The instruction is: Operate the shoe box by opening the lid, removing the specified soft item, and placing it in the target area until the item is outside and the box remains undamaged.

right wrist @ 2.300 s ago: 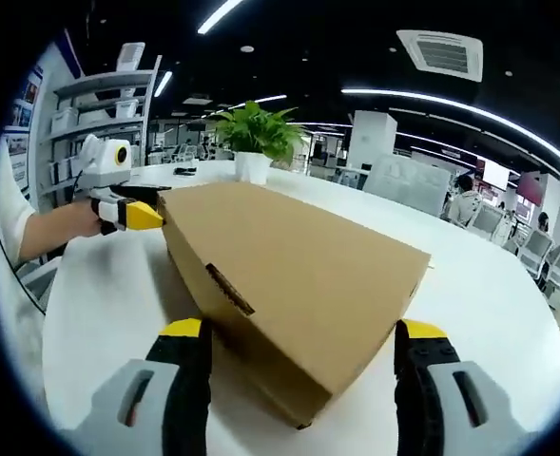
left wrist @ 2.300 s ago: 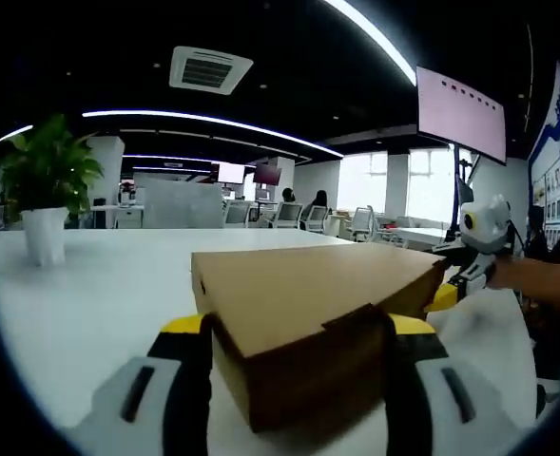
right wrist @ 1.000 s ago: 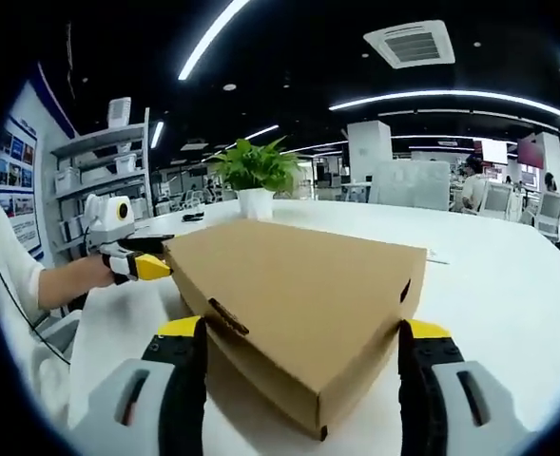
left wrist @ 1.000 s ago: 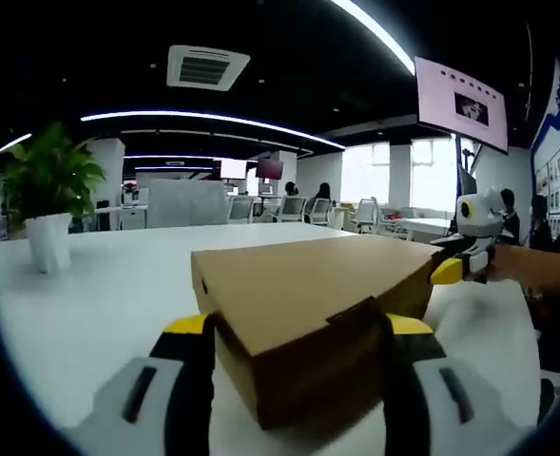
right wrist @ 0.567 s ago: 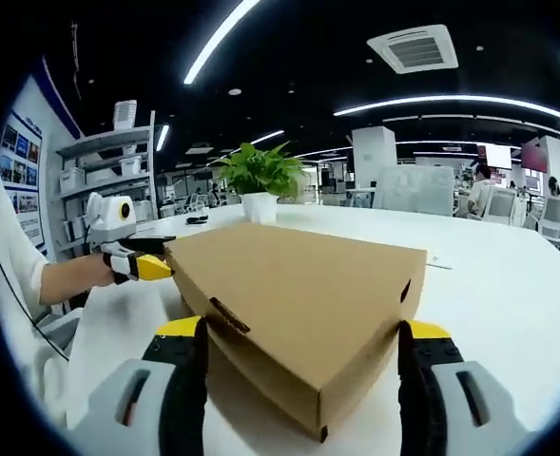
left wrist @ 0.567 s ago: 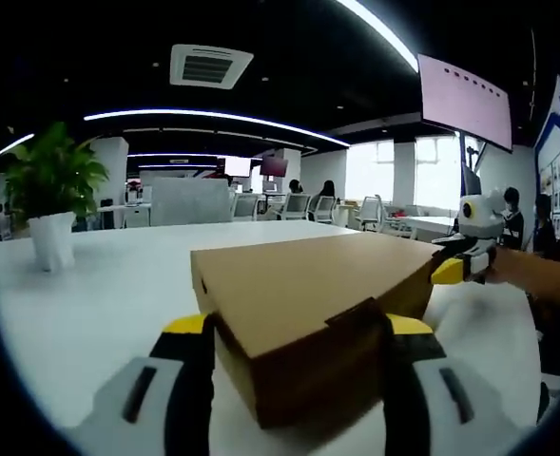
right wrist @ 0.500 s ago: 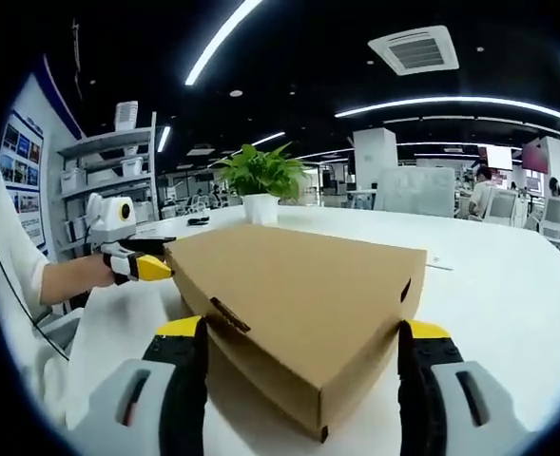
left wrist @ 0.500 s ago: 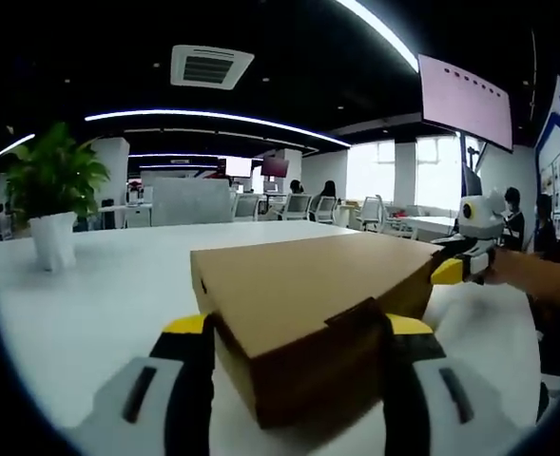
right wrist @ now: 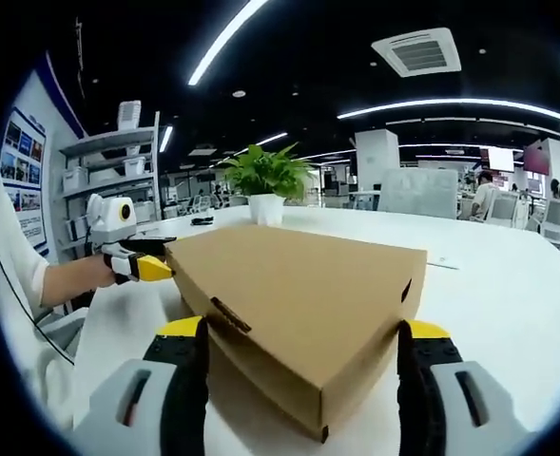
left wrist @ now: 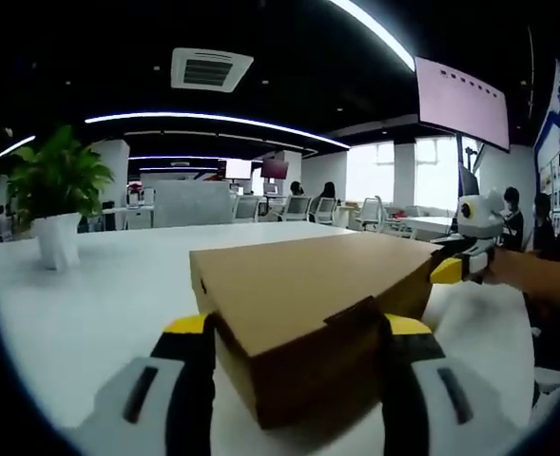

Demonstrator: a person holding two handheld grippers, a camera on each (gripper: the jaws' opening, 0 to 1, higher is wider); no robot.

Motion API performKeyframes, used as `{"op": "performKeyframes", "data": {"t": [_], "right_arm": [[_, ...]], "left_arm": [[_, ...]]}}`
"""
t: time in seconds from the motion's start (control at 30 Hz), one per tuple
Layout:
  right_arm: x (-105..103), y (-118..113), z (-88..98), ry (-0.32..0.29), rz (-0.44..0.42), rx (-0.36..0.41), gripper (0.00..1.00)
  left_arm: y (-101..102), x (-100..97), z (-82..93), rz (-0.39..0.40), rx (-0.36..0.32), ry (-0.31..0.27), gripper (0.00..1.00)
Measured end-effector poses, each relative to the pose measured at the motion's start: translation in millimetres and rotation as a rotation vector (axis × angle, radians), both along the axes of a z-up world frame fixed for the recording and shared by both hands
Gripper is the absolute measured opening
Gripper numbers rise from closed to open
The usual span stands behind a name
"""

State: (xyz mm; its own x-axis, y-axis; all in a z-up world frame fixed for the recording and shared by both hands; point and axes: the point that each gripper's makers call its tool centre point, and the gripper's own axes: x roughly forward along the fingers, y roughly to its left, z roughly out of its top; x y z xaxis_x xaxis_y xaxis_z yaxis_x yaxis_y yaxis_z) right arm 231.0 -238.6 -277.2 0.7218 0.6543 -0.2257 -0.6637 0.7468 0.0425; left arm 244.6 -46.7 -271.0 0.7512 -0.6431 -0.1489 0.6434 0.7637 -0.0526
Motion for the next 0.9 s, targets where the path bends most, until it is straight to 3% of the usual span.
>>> {"op": "performKeyframes", "data": {"t": [0.9], "right_arm": [[-46.2, -0.5, 2.4, -0.028, -0.059, 0.028, 0.83]], "left_arm": [[-2.3, -38.8, 1.4, -0.043, -0.024, -0.012, 0.72]]}}
